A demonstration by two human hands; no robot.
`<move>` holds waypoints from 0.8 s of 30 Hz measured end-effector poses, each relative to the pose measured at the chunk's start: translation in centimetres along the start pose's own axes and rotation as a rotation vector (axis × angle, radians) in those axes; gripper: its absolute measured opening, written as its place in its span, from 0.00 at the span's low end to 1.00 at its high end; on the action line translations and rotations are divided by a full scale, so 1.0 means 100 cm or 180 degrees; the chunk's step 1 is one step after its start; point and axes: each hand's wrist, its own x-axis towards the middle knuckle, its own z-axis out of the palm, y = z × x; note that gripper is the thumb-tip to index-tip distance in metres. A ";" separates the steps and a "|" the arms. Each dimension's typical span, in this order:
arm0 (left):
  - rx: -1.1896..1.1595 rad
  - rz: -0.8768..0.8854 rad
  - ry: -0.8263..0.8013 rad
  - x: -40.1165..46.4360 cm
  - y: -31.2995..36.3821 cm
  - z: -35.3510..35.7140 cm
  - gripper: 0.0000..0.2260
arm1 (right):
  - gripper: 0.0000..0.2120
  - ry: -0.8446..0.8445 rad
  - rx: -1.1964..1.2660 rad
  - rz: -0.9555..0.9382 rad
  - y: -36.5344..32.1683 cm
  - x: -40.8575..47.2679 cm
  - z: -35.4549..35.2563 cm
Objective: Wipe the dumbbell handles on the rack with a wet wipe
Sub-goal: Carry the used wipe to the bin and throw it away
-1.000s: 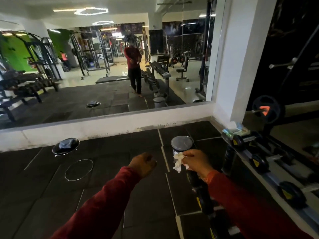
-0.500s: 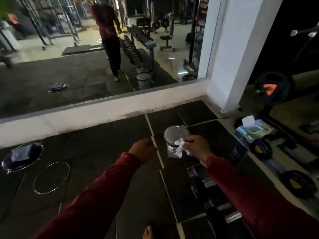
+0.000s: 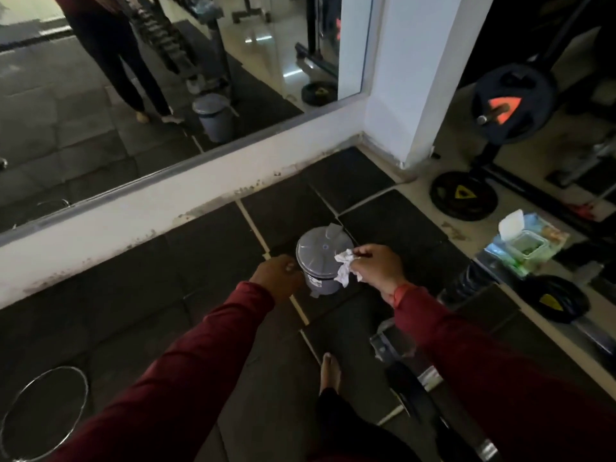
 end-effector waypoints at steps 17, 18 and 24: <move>0.0378 0.0116 -0.0851 0.280 0.021 -0.085 0.21 | 0.15 0.0289 0.0065 0.0815 -0.072 0.239 0.052; 0.0388 0.0143 -0.0877 0.294 0.022 -0.090 0.21 | 0.15 0.0350 0.0068 0.0873 -0.076 0.248 0.055; 0.0736 0.0426 -0.1161 0.365 0.025 -0.108 0.21 | 0.17 0.0713 0.0293 0.1157 -0.088 0.285 0.068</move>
